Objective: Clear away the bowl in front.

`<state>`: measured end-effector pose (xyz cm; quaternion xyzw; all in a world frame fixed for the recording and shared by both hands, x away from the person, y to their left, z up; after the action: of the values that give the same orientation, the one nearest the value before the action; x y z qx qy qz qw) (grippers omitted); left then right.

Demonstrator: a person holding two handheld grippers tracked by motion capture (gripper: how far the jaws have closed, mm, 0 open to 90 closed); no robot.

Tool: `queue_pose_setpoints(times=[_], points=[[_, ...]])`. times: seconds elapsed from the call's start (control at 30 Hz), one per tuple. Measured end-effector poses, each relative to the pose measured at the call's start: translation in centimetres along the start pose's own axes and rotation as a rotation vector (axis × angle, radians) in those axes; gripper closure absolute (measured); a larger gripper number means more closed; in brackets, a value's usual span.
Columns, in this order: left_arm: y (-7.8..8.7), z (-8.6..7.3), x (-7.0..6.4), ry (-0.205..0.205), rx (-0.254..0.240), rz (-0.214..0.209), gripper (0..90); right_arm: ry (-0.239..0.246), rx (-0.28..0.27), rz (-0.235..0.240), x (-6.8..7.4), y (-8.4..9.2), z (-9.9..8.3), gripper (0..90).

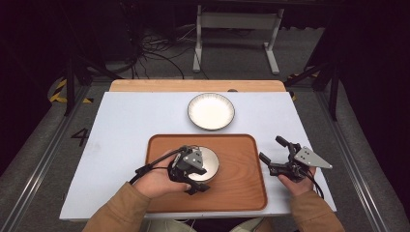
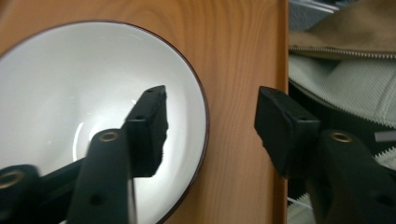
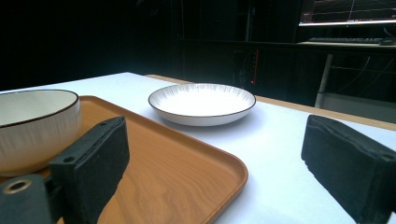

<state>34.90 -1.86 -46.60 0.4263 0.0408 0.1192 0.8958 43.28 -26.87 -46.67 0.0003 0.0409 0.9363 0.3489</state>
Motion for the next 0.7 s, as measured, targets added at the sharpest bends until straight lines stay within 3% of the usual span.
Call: queue_pose_setpoints(times=[0.1,0.47,0.7], points=[[0.7,0.2,0.3,0.024,-0.042,0.017,38.2,0.000,0.001,0.003,0.0,0.0,0.0,8.1],[3.1,0.6,2.0,0.077,-0.200,0.154,27.6,-0.007,-0.001,0.014,0.1,0.0,0.0,8.1],[5.1,0.4,3.3,0.154,-0.299,0.218,24.2,-0.006,-0.001,0.021,0.1,0.0,0.0,8.3]])
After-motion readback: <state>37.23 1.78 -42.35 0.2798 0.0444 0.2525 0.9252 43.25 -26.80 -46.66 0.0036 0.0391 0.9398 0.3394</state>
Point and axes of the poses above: each handheld gripper's, and its own axes: y roughly backward along the jaws, z roughly out of its top, x roughly to its left, the point moved 10 cm from there along -y, roughly forward along the jaws, and after that the axes turned 9 degrees about z, right-handed, at the moved point
